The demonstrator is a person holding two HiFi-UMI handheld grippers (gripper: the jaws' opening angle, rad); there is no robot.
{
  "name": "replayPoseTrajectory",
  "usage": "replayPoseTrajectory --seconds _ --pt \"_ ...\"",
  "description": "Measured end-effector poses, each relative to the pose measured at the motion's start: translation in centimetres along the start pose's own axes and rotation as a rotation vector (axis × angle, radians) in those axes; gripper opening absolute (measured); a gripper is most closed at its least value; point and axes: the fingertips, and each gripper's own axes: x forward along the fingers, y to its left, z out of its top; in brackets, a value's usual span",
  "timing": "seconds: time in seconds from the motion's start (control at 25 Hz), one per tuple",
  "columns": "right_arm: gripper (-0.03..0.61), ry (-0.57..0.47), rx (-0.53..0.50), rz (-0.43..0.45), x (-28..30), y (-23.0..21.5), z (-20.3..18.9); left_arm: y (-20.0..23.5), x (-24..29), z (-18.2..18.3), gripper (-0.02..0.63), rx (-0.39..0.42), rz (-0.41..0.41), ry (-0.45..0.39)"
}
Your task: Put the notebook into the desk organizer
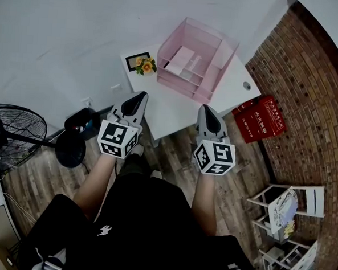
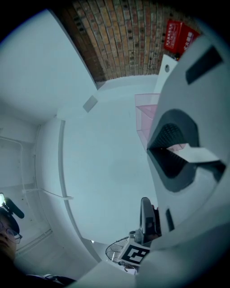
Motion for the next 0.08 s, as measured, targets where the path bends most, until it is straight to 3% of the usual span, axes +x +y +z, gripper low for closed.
replayPoseTrajectory --seconds 0.08 --pt "0.003 0.001 0.000 -0.003 0.28 -0.27 -0.08 0.07 0.42 -0.19 0.003 0.000 -0.001 0.002"
